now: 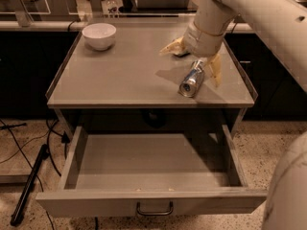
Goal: Place redbull can into top drawer
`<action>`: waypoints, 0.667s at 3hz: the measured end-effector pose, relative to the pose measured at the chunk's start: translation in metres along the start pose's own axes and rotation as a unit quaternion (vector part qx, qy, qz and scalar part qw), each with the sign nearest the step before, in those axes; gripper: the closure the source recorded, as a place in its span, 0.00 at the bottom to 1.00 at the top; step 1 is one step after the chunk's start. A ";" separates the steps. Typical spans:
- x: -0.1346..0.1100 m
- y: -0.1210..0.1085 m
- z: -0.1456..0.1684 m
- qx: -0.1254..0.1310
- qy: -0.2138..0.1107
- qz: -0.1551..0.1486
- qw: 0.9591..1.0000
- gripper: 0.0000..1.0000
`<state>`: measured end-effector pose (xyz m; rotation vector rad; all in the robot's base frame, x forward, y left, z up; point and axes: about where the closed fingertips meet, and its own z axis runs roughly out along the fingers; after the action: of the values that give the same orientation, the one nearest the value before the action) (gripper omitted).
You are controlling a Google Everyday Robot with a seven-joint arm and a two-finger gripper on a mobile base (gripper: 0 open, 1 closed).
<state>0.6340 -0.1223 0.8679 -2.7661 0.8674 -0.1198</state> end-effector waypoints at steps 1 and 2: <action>0.003 -0.013 0.007 0.009 0.015 -0.005 1.000 0.00; 0.010 -0.026 0.013 0.014 0.034 -0.003 0.999 0.00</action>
Offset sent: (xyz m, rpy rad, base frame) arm 0.0386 0.0226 -0.0044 -0.0328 -0.1141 -0.0282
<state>0.6585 -0.1052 0.8614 -2.7529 0.8673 -0.2276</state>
